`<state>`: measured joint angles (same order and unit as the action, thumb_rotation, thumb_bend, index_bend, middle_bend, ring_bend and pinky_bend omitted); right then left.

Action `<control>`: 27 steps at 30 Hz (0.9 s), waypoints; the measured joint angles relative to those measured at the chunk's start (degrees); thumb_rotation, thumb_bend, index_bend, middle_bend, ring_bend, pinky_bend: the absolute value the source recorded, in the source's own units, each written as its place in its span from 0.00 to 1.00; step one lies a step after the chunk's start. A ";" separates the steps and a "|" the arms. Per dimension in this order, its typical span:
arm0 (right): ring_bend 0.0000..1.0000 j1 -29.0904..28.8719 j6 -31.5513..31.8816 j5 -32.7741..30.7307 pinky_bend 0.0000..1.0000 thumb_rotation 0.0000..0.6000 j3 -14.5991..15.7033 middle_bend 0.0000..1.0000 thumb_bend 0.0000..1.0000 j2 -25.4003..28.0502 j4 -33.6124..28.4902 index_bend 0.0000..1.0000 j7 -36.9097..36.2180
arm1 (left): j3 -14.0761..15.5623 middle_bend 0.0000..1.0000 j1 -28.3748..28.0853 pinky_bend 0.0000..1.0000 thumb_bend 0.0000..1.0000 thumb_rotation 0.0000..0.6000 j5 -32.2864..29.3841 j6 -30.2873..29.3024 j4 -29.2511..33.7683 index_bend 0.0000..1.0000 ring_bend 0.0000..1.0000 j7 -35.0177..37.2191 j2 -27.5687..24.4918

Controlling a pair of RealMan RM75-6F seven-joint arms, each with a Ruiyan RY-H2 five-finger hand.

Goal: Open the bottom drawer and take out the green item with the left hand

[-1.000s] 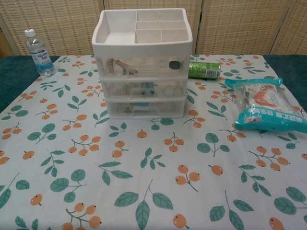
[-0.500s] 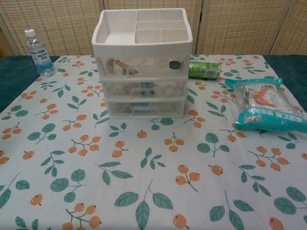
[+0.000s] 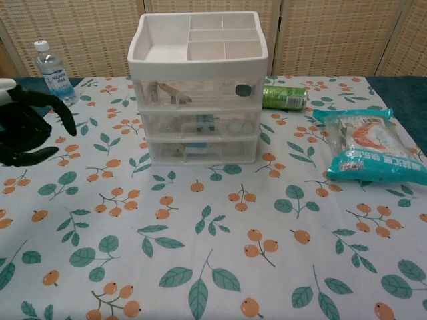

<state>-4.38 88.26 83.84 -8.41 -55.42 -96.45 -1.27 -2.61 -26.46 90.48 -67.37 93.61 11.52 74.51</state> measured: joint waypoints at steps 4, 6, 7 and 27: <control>0.22 0.01 -0.07 -0.12 0.25 1.00 0.05 0.23 0.36 -0.09 0.12 0.13 -0.06 | 0.29 0.85 -3.02 1.00 0.49 1.00 0.93 3.82 -2.05 0.35 0.85 2.57 3.70; 0.22 0.00 -0.17 -0.21 0.25 1.00 0.09 0.23 0.36 -0.17 0.22 0.13 -0.09 | 0.39 0.85 -4.50 1.00 0.51 1.00 1.13 5.78 -3.13 0.30 0.87 4.17 5.55; 0.22 0.00 -0.22 -0.26 0.25 1.00 0.11 0.23 0.36 -0.19 0.27 0.13 -0.10 | 0.43 0.86 -5.12 1.00 0.51 1.00 1.16 6.65 -3.55 0.27 0.89 4.86 6.28; 0.22 0.14 -0.53 -1.10 0.25 1.00 0.22 0.23 0.36 -0.61 1.17 0.13 -0.33 | -3.53 0.88 -14.96 1.00 0.51 1.00 -7.53 19.85 -10.86 0.03 0.93 15.86 19.36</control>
<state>-4.24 87.72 82.73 -8.19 -56.03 -95.28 -1.60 -6.14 -41.42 82.95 -47.52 82.75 27.38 93.86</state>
